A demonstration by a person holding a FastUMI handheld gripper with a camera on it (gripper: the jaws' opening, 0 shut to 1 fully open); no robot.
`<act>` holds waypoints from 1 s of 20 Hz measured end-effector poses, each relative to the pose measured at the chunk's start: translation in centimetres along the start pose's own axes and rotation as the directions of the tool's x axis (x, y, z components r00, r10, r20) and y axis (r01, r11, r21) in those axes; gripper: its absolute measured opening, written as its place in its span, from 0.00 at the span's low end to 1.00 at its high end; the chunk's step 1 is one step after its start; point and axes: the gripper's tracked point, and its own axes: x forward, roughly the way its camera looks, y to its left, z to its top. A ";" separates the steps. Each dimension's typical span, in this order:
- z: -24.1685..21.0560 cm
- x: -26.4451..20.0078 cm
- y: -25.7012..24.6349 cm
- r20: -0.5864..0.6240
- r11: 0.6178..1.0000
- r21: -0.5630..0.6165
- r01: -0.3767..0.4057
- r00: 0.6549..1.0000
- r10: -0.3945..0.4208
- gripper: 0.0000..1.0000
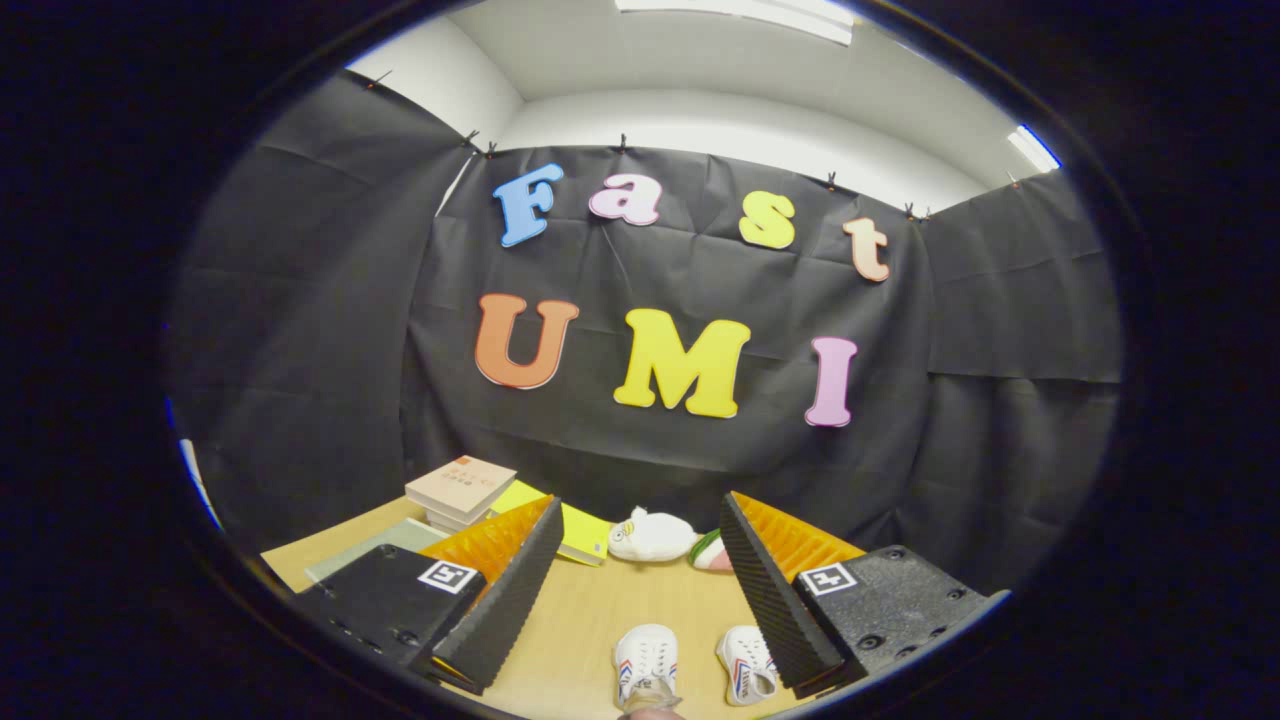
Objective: Open the storage box then place both shoes into the box .Put the left shoe in first, then the right shoe, with the right side of both shoes facing outward in a uniform manner.
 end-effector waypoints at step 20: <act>-21.1 2.3 13.4 -0.333 0.663 0.566 -0.490 0.600 0.727 1.00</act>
